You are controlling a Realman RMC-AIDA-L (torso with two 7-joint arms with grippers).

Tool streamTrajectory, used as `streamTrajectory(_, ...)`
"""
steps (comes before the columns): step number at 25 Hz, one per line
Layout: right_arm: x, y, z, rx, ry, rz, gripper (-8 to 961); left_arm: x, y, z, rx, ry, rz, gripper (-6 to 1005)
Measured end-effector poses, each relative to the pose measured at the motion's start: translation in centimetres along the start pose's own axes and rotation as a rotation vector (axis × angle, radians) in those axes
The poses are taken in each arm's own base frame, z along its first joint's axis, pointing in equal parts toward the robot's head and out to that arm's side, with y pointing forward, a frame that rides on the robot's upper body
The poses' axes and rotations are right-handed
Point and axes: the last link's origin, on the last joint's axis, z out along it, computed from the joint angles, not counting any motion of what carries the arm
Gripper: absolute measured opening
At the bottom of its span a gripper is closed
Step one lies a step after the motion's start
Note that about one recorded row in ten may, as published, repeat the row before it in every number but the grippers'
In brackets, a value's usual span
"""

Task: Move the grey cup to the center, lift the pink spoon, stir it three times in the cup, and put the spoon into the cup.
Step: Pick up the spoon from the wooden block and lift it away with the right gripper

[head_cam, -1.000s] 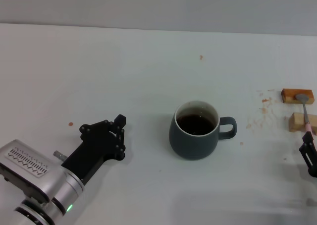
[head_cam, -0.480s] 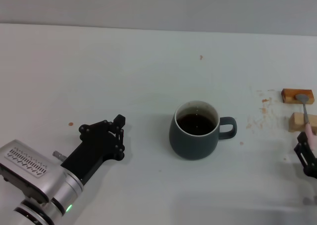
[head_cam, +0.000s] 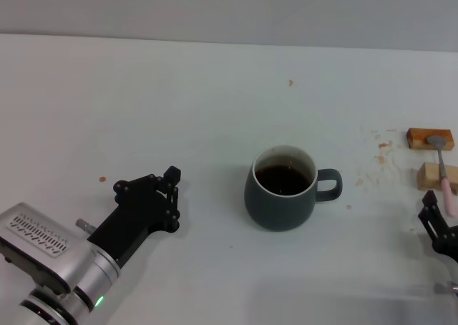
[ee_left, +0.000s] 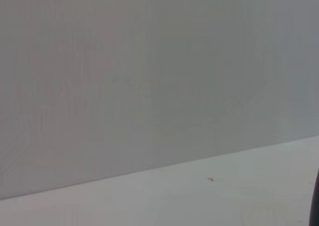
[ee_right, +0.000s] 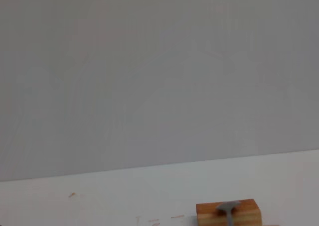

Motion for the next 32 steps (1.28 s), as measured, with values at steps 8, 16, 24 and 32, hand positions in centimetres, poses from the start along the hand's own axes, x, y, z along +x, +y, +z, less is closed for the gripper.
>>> streamTrajectory(8,0.05,0.11,-0.01,-0.008,0.003,-0.002,626,-0.05,-0.02,-0.06,0.001,-0.002,0.0,-2)
streamTrajectory(16,0.09,0.14,-0.04,-0.01,0.005,-0.003,436,-0.04,-0.09,-0.06,0.001,-0.002,0.002,-2)
streamTrajectory(24,0.07,0.13,0.0,-0.009,0.005,-0.002,393,-0.08,-0.09,-0.11,0.002,-0.003,0.001,-2)
streamTrajectory(32,0.05,0.08,0.02,-0.008,0.004,-0.003,392,-0.08,-0.09,-0.15,0.003,-0.002,0.001,-2)
